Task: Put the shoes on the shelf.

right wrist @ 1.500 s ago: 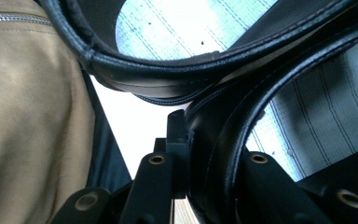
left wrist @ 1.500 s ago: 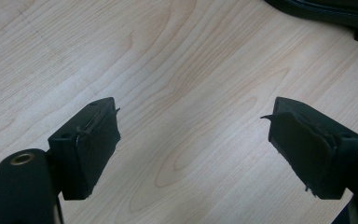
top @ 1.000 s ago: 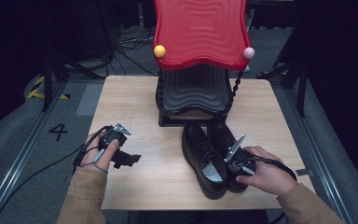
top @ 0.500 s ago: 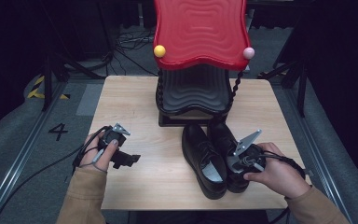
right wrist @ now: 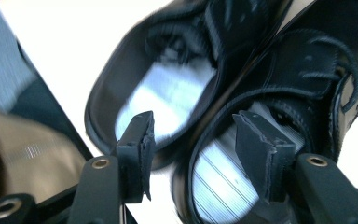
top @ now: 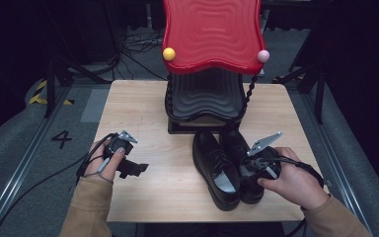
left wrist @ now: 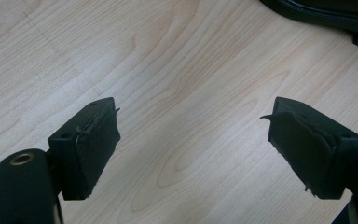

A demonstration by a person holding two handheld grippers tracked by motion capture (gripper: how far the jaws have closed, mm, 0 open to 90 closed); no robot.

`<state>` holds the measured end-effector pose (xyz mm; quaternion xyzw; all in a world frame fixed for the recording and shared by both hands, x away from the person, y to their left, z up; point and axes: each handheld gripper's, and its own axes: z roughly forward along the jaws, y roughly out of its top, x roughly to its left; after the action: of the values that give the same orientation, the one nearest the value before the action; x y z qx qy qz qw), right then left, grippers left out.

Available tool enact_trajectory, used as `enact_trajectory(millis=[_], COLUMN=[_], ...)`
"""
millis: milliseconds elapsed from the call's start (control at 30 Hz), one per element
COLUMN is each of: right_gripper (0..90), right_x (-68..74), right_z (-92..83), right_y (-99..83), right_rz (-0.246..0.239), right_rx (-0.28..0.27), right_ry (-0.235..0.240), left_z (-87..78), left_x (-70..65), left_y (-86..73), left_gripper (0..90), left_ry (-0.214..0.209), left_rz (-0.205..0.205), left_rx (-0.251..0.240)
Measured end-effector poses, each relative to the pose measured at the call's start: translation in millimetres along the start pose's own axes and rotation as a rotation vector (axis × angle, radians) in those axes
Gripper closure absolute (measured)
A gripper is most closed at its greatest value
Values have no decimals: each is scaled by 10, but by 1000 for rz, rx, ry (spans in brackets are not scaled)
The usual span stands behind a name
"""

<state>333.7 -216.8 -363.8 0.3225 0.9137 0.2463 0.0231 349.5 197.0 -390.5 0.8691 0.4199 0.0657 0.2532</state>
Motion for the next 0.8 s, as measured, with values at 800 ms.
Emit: enact_trajectory(millis=[800], right_gripper=[625], right_x=[-32], right_z=[661], right_y=[164], right_rz=[347], right_rx=[136], right_ry=[-141], left_z=[-6], left_x=[11], left_y=[-4], left_gripper=[167], left_ry=[3], left_rz=[3], left_rx=[0])
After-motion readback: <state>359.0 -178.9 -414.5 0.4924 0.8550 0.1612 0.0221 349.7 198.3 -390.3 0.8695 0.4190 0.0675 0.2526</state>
